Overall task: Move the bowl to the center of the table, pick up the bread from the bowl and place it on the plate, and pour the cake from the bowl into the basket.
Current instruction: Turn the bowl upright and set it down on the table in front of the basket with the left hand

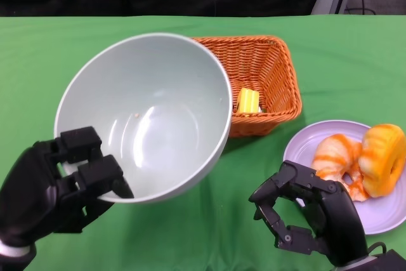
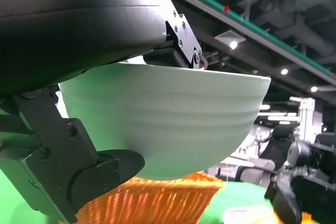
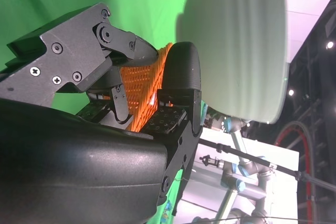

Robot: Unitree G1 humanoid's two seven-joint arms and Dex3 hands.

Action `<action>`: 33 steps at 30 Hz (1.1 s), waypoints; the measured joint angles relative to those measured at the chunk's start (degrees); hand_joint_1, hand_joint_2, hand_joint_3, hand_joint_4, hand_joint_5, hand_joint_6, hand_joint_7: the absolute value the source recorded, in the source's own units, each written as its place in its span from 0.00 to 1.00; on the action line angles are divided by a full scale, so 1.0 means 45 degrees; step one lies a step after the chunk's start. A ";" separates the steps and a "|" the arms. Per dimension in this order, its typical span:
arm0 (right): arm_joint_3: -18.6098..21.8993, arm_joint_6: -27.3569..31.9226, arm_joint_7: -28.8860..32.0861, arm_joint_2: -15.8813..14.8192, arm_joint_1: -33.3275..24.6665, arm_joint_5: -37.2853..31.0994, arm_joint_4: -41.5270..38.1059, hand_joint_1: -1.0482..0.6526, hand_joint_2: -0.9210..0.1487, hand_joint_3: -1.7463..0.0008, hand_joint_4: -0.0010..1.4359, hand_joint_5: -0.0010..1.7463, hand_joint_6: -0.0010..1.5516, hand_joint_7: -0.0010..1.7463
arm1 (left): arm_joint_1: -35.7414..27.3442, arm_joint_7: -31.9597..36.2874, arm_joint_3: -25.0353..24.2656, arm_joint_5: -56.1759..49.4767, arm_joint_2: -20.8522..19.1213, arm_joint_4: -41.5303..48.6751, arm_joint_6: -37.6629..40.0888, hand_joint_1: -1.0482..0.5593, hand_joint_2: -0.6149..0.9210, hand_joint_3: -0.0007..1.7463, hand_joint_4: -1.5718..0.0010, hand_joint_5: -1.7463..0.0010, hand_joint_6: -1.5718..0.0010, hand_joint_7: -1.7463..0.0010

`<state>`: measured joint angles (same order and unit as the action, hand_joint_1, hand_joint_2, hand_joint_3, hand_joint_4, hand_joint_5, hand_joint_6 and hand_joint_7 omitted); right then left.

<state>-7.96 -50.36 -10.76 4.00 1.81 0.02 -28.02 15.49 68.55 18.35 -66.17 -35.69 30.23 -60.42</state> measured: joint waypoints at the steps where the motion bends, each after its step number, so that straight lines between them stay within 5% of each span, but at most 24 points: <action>1: -0.0006 0.0031 -0.0006 0.0000 -0.0022 0.0005 0.0057 0.55 0.32 0.52 0.54 0.81 0.48 0.67 | -0.0125 0.0071 0.0047 0.0000 -0.0043 -0.0019 0.0046 0.69 0.56 0.81 0.42 0.15 0.51 0.10; 17: -0.0219 0.0826 -0.0143 0.0032 -0.0486 0.0266 0.1465 0.53 0.36 0.48 0.54 0.81 0.49 0.67 | -0.1379 0.0330 0.0708 -0.0025 -0.0297 -0.0645 0.0477 0.69 0.64 0.66 0.52 0.00 0.62 0.00; 25: -0.0476 0.1201 0.0001 0.0122 -0.0929 0.0137 0.2384 0.52 0.36 0.49 0.54 0.80 0.50 0.67 | -0.2029 0.0333 0.0833 0.0011 -0.0601 -0.1006 0.0573 0.67 0.65 0.66 0.51 0.05 0.56 0.08; 29: -0.0488 0.1500 0.0254 0.0138 -0.1059 -0.0238 0.2665 0.52 0.36 0.48 0.55 0.80 0.50 0.67 | -0.2187 0.0285 0.0897 0.0016 -0.0626 -0.1017 0.0588 0.66 0.73 0.56 0.50 0.08 0.56 0.09; 33: -0.0534 0.1592 0.0304 0.0145 -0.1184 -0.0258 0.2880 0.53 0.37 0.47 0.55 0.80 0.50 0.67 | -0.2251 0.0286 0.1026 -0.0016 -0.0626 -0.1016 0.0799 0.71 0.64 0.64 0.48 0.13 0.56 0.09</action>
<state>-10.37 -43.19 -9.40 4.65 -3.51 -1.15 -15.06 5.36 69.84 22.97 -66.24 -38.51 25.66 -56.82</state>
